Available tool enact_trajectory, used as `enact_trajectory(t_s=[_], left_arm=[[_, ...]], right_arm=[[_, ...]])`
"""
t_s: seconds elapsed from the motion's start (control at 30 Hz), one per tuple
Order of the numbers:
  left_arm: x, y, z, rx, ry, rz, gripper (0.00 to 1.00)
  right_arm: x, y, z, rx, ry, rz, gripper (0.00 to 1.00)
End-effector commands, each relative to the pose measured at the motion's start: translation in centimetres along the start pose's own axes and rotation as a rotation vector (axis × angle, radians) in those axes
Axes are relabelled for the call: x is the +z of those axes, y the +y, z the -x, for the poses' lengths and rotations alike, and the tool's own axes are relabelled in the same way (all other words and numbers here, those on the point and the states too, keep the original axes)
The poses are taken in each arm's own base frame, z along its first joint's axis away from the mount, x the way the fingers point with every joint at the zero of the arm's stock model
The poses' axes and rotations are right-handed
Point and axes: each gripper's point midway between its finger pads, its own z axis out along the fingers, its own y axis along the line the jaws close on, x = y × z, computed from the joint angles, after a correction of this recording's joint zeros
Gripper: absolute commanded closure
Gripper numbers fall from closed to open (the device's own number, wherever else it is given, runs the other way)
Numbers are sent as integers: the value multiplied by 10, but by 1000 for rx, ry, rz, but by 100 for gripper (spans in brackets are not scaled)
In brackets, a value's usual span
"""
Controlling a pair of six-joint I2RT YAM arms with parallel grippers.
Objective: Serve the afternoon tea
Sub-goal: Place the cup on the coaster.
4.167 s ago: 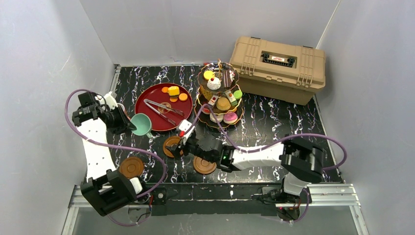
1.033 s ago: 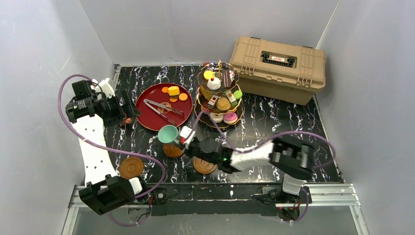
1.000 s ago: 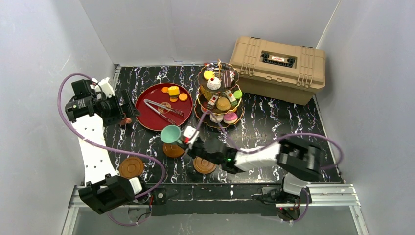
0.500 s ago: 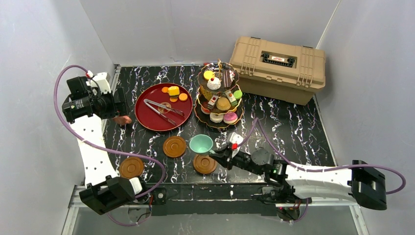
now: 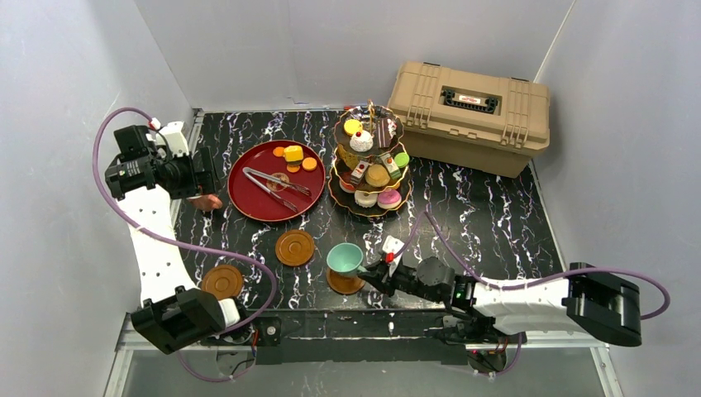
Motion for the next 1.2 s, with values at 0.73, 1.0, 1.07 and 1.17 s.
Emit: enact_trajectory(t_s=[0.73, 1.0, 1.07, 1.17], left_arm=[[-6, -6, 2, -16, 14, -33, 2], [-8, -5, 6, -16, 6, -29, 2], [-8, -5, 7, -19, 6, -28, 2], [-8, -6, 7, -24, 5, -30, 2]], right_arm=[[9, -2, -20, -2, -43, 6, 99], [-2, -1, -45, 15, 39, 16, 66], [-4, -3, -50, 19, 54, 11, 58], [-6, -3, -57, 19, 76, 12, 48]])
